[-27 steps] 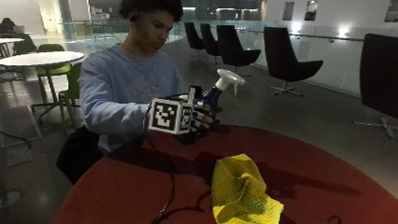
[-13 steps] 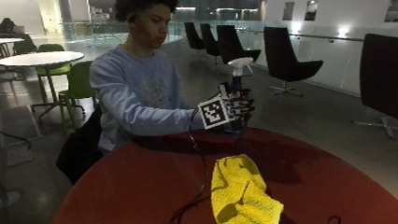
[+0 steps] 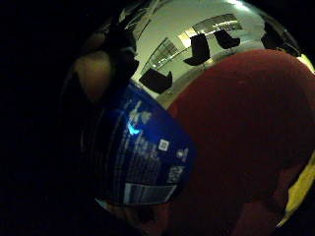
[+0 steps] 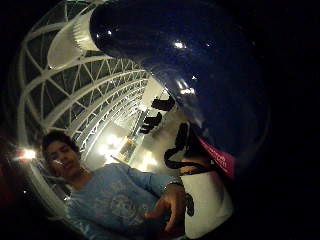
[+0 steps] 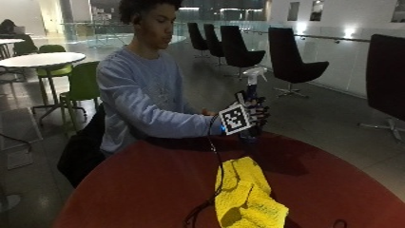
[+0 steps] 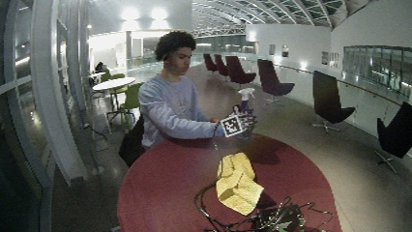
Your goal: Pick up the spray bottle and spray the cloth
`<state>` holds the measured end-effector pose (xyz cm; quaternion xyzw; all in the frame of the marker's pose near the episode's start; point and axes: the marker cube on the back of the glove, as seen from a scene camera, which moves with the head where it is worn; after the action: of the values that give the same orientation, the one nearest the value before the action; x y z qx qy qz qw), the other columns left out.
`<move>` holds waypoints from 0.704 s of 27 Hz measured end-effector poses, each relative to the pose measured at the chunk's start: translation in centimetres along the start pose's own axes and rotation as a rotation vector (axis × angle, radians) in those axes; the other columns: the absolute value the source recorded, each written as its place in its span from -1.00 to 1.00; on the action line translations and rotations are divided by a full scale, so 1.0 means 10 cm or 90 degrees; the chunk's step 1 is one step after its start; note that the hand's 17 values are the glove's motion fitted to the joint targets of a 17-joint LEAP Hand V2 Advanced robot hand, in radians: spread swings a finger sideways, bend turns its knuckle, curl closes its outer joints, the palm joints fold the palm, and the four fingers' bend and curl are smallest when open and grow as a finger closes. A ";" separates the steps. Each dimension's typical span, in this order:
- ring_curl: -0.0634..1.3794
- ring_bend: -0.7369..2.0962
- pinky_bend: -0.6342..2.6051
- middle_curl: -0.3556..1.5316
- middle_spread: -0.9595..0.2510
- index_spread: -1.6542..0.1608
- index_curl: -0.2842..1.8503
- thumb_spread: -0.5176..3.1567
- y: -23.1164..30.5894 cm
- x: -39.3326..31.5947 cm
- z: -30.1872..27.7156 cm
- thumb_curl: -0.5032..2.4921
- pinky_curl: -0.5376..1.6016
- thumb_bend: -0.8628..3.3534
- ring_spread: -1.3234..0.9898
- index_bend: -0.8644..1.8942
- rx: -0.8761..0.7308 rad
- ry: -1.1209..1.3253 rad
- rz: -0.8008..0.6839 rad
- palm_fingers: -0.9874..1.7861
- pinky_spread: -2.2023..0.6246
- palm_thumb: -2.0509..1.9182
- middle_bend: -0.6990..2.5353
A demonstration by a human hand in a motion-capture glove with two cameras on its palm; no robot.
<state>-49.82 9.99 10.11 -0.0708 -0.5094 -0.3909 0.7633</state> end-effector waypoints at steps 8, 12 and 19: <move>-0.42 -0.05 -0.36 -0.18 0.52 0.45 -0.61 -0.24 0.25 0.00 -0.03 -0.26 -0.17 -0.61 0.18 -0.32 -0.127 -0.007 0.034 0.07 0.72 0.44 -0.33; -0.45 -0.13 -0.32 -0.19 0.57 0.44 -0.60 -0.23 0.31 -0.04 -0.28 -0.27 -0.15 -0.61 0.19 -0.29 -0.081 0.051 0.044 -0.06 0.73 0.44 -0.36; -0.51 -0.18 -0.34 -0.21 0.60 0.43 -0.56 -0.21 0.82 -0.06 -1.29 -0.28 -0.17 -0.60 0.20 -0.24 -0.062 0.232 0.058 -0.01 0.74 0.45 -0.38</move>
<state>-35.10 9.42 5.92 -0.0587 -0.3392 -0.3868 0.8555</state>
